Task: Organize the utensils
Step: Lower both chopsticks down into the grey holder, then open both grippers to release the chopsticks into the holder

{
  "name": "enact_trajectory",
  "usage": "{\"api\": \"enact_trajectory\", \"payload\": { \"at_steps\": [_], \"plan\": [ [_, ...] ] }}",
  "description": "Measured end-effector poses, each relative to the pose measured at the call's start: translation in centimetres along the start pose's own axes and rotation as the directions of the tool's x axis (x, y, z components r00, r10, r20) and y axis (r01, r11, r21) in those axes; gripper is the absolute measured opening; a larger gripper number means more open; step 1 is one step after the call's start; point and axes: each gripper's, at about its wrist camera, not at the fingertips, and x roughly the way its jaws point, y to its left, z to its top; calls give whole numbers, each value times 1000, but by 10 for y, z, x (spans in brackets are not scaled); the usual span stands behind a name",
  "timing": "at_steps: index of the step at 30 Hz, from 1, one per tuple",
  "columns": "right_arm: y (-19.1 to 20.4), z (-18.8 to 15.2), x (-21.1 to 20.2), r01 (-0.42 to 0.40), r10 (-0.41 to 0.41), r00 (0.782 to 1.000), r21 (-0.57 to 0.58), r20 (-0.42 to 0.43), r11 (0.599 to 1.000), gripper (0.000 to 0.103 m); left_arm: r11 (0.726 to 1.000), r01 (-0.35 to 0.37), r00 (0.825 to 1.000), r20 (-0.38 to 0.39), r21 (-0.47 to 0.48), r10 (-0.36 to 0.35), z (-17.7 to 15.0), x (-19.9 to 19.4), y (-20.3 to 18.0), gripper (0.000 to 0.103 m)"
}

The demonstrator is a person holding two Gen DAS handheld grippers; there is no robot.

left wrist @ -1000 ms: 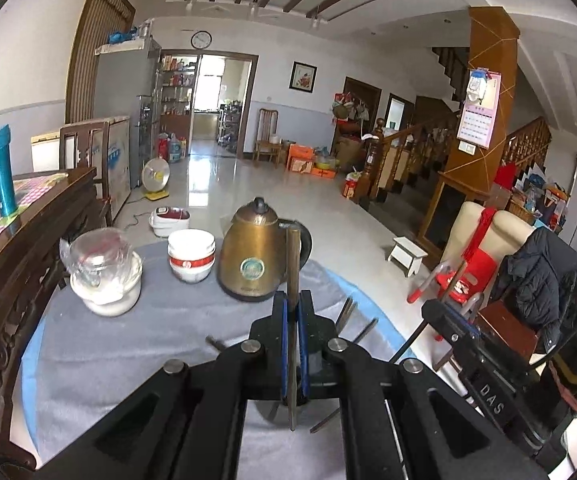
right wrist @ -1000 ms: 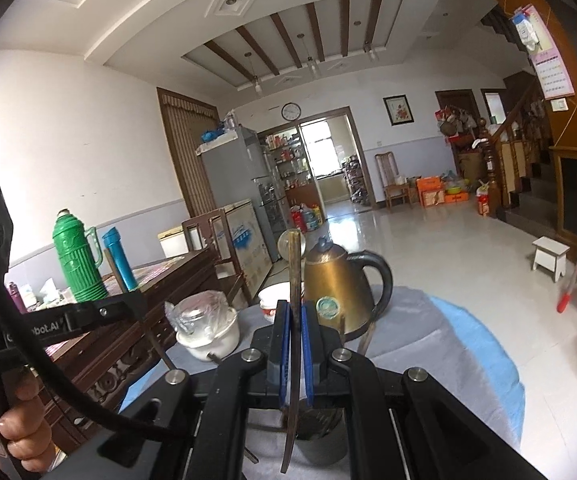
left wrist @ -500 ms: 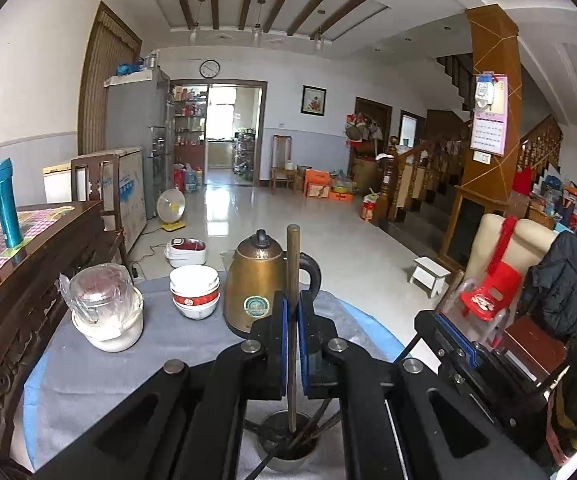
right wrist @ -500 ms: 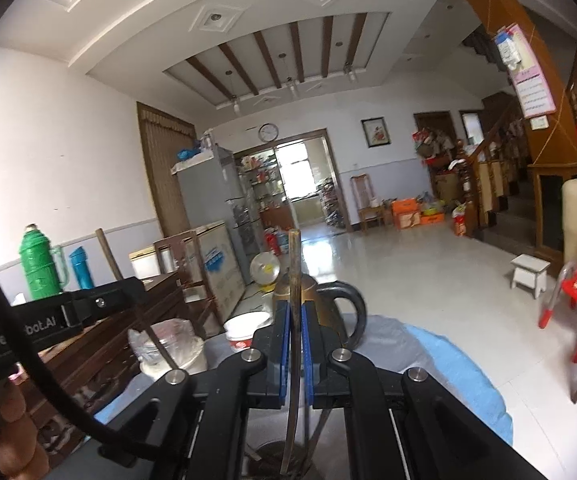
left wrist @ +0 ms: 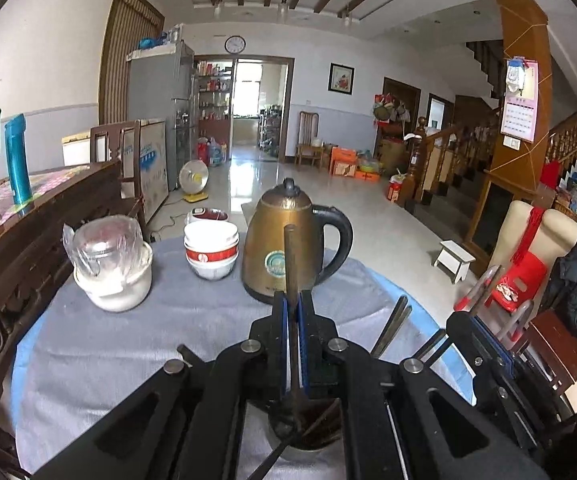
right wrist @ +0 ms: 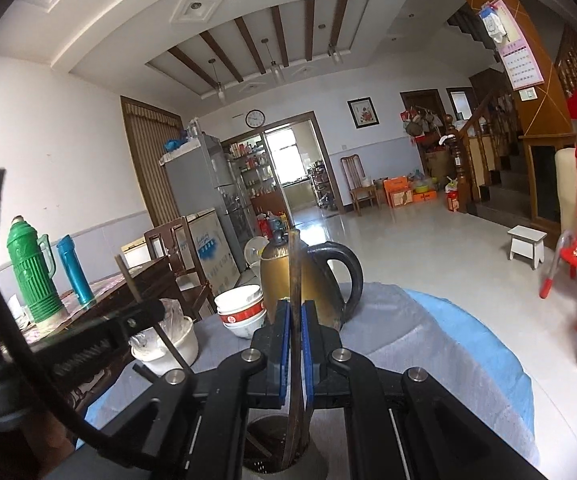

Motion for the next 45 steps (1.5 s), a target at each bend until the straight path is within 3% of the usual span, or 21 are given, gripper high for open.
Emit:
{"api": "enact_trajectory", "payload": {
  "at_steps": [31, 45],
  "plan": [
    [17, -21, -1, -17, 13, 997, -45, -82, 999, 6, 1000, -17, 998, -53, 13, 18, -24, -3, 17, 7],
    [23, -23, 1, -38, 33, 995, -53, -93, 998, 6, 998, -10, 998, -55, 66, 13, -29, -14, 24, 10]
  ]
}}
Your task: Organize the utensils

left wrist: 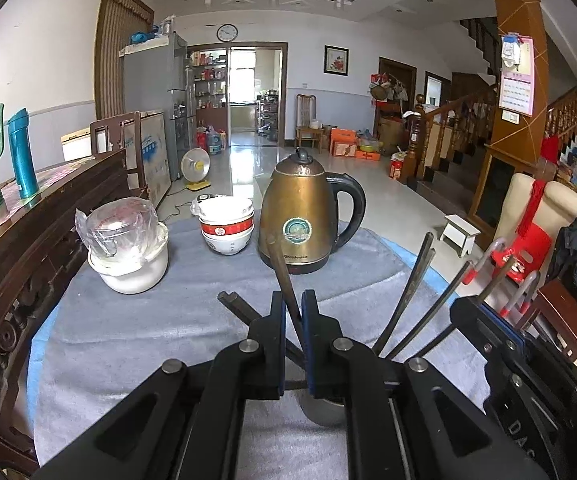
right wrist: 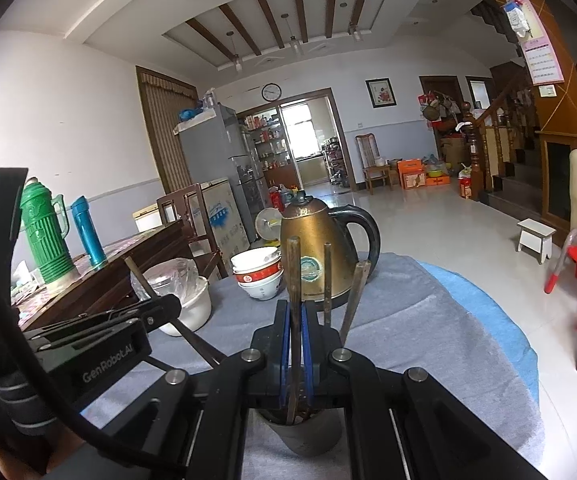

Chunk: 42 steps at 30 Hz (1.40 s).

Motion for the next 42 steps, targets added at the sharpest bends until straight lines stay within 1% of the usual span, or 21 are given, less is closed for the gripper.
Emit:
{"api": "enact_trajectory", "payload": {
  "at_steps": [2, 3, 5, 7, 11, 13, 17, 18, 19, 23, 27, 29, 31, 35, 38, 40, 41, 42],
  "plan": [
    [1, -1, 1, 0, 0, 1000, -3, 0, 1000, 6, 1000, -6, 1000, 10, 21, 6, -1, -5, 0, 11],
    [1, -1, 1, 1, -1, 1000, -4, -1, 1000, 6, 999, -10, 1000, 15, 31, 10, -2, -8, 0, 13],
    [0, -2, 1, 2, -2, 1000, -3, -4, 1000, 7, 999, -10, 1000, 22, 49, 9, -4, -13, 0, 20],
    [-1, -3, 2, -4, 4, 1000, 4, -12, 1000, 8, 997, -19, 999, 38, 71, 16, -7, -21, 0, 37],
    [-3, -6, 4, -8, 8, 1000, 24, -21, 1000, 9, 993, -46, 997, 64, 108, 39, -14, -36, 1, 47],
    [-3, -8, 4, -8, 9, 1000, 29, -25, 1000, 9, 992, -55, 997, 62, 115, 48, -16, -41, 4, 55],
    [-1, -9, 4, -21, 22, 999, 34, -29, 999, 9, 990, -83, 995, 60, 110, 77, -23, -54, 12, 62],
    [0, -9, 4, -24, 25, 999, 35, -31, 999, 10, 990, -88, 995, 56, 110, 82, -25, -56, 14, 68],
    [0, -9, 5, -27, 28, 999, 38, -33, 999, 10, 990, -95, 995, 50, 105, 90, -29, -58, 18, 72],
    [-1, -11, 9, -36, 38, 998, 42, -56, 999, 10, 991, -106, 994, 29, 75, 104, -42, -66, 34, 75],
    [-6, -12, 12, -42, 49, 995, 81, -86, 996, 10, 992, -120, 993, -15, 29, 121, -53, -67, 55, 76],
    [-10, -14, 14, -55, 67, 992, 110, -108, 992, 11, 993, -121, 992, -36, 3, 121, -57, -67, 64, 76],
    [-12, -16, 15, -54, 69, 990, 124, -120, 991, 11, 993, -117, 992, -48, -18, 116, -59, -67, 71, 76],
    [-20, -18, 15, -44, 67, 989, 168, -134, 985, 18, 993, -106, 993, -50, -43, 104, -62, -72, 77, 76],
    [-25, -20, 11, -43, 69, 989, 190, -131, 981, 19, 994, -100, 994, -54, -41, 97, -63, -75, 77, 76],
    [-27, -20, 4, -44, 67, 991, 198, -115, 979, 20, 994, -105, 993, -57, -41, 103, -63, -76, 75, 76],
    [-27, -20, 0, -45, 68, 992, 202, -106, 978, 22, 993, -107, 993, -60, -40, 105, -64, -77, 74, 76],
    [-27, -18, -3, -47, 69, 993, 205, -98, 978, 27, 993, -108, 992, -64, -39, 105, -64, -77, 74, 76]
  ]
}}
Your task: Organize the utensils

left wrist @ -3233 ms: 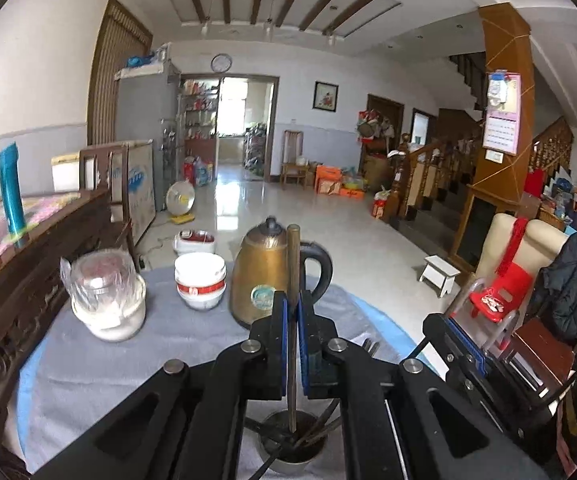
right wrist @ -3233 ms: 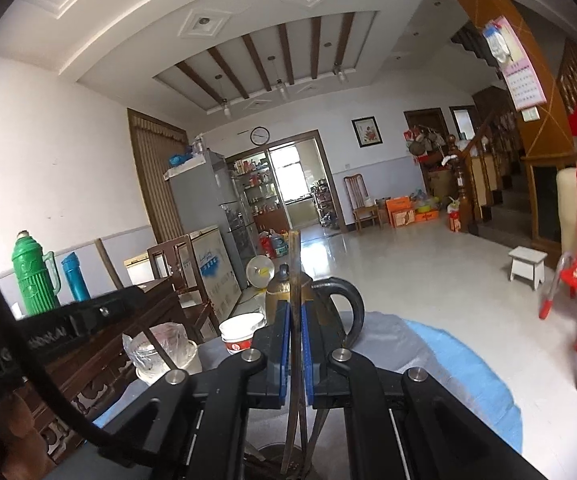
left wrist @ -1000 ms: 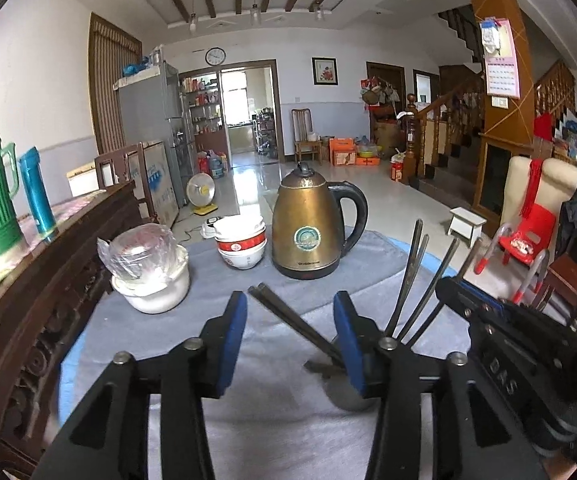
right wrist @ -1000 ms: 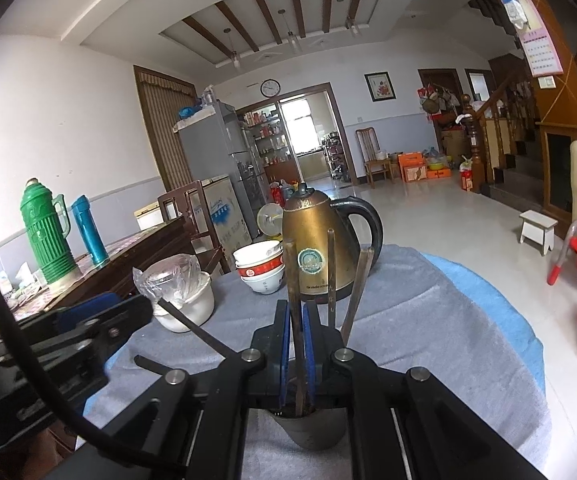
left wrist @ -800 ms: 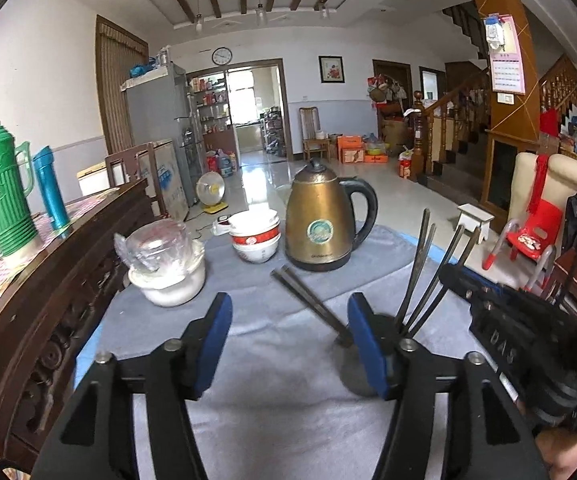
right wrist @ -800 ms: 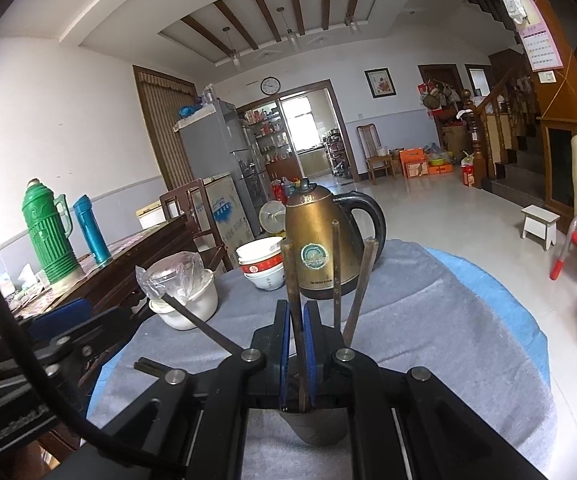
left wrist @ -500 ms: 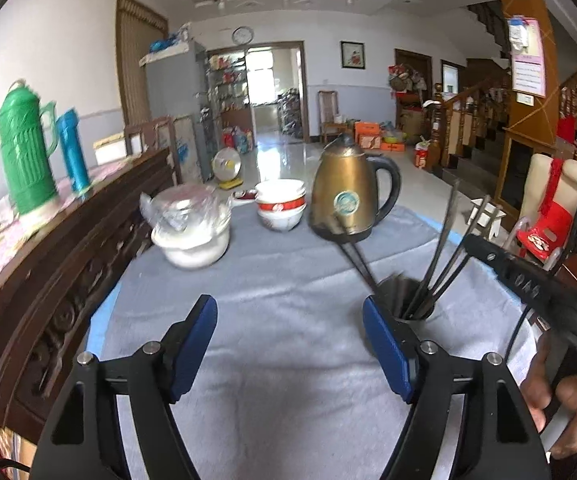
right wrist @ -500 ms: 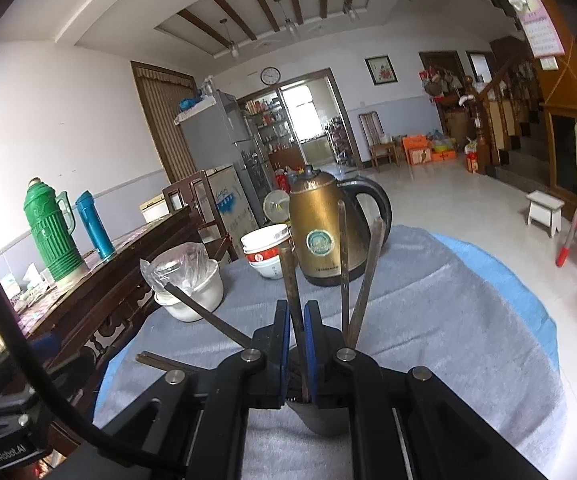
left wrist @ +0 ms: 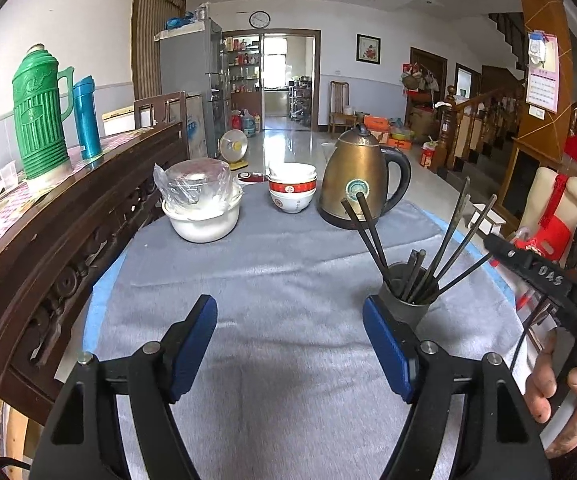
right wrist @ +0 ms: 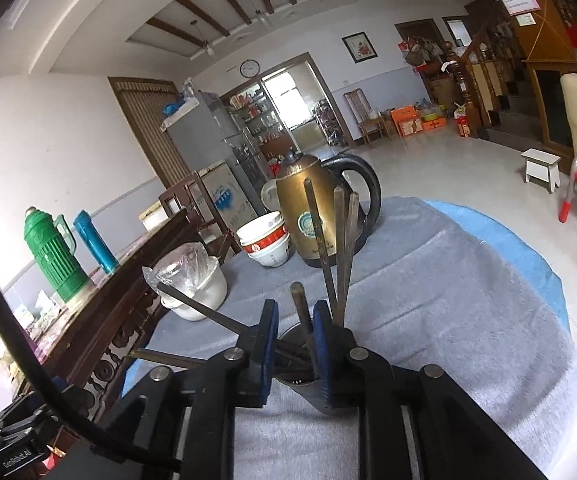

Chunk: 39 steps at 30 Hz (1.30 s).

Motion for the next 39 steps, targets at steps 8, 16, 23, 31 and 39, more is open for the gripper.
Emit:
{"api": "enact_trajectory", "payload": {
  "at_steps": [8, 16, 23, 31, 39],
  "plan": [
    [10, 1, -37, -10, 11, 997, -13, 73, 1000, 63, 1000, -22, 1000, -20, 13, 22, -4, -9, -4, 76],
    [20, -7, -75, -7, 9, 995, -25, 100, 1000, 63, 997, -58, 998, 17, 50, 57, -8, -35, -12, 76],
    [26, -21, -101, 7, -4, 996, -31, 92, 999, 63, 993, -92, 995, 48, 74, 89, -9, -56, -16, 76],
    [35, -44, -133, 10, -7, 997, -50, 72, 999, 63, 982, -147, 986, 94, 121, 137, -14, -79, -23, 82],
    [53, -58, -164, 21, -10, 993, -95, 118, 995, 63, 973, -172, 981, 114, 154, 156, -17, -95, -29, 83]
  ]
}}
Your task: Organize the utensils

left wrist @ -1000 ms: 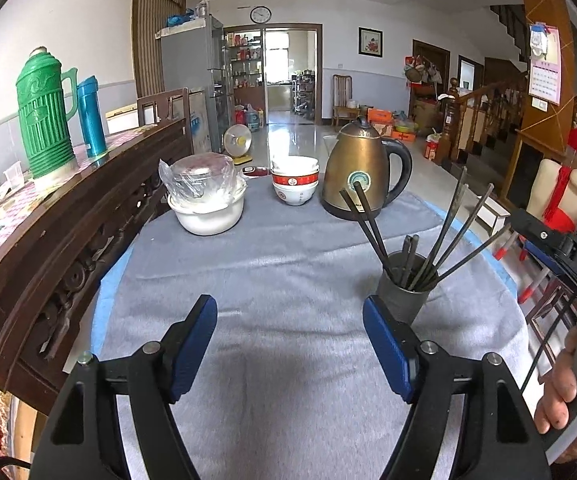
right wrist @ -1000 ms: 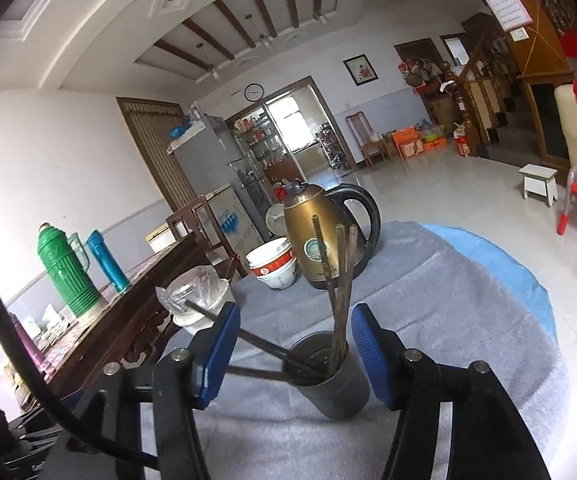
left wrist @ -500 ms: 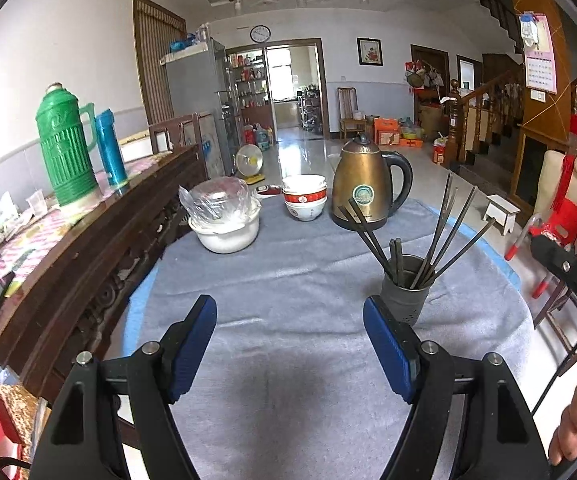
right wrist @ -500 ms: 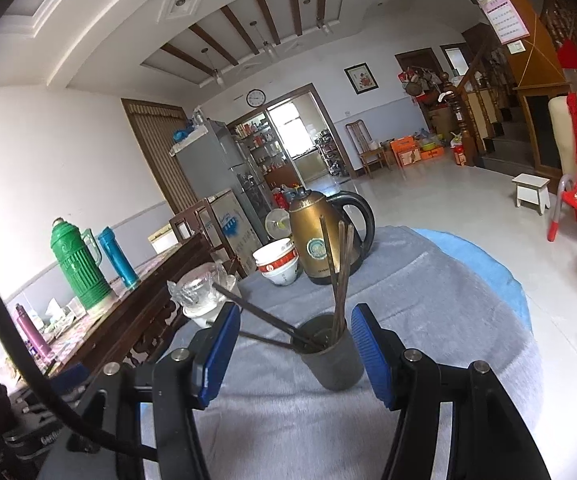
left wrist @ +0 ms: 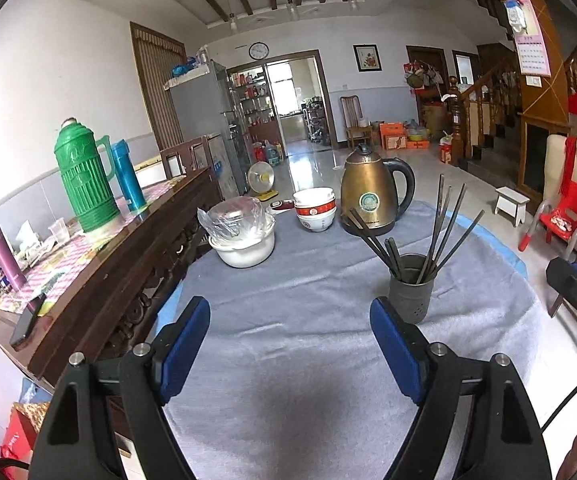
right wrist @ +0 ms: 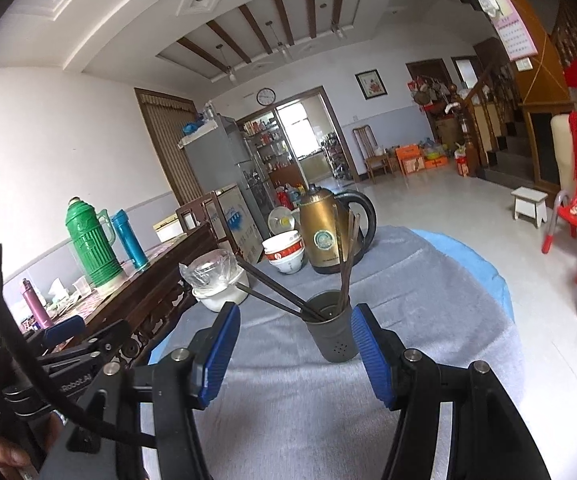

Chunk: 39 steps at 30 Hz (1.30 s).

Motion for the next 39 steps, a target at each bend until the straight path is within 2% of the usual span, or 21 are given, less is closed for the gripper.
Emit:
{"api": "enact_trajectory", "payload": {
  "at_steps": [5, 12, 20, 39],
  "plan": [
    [9, -8, -7, 21, -20, 1000, -22, 22, 1000, 63, 1000, -13, 1000, 0, 9, 13, -3, -5, 1, 83],
    [8, -19, -1, 33, -33, 999, 15, -15, 999, 63, 999, -33, 999, 1, 14, 33, -6, -12, 7, 83],
    [17, -24, -4, 41, -41, 999, 11, -11, 999, 63, 999, -41, 999, -2, -2, 41, -8, -14, 17, 83],
    [35, -36, -14, 80, -79, 997, -48, 23, 996, 63, 998, -62, 998, -12, -33, 62, -15, -13, 37, 83]
  ]
}}
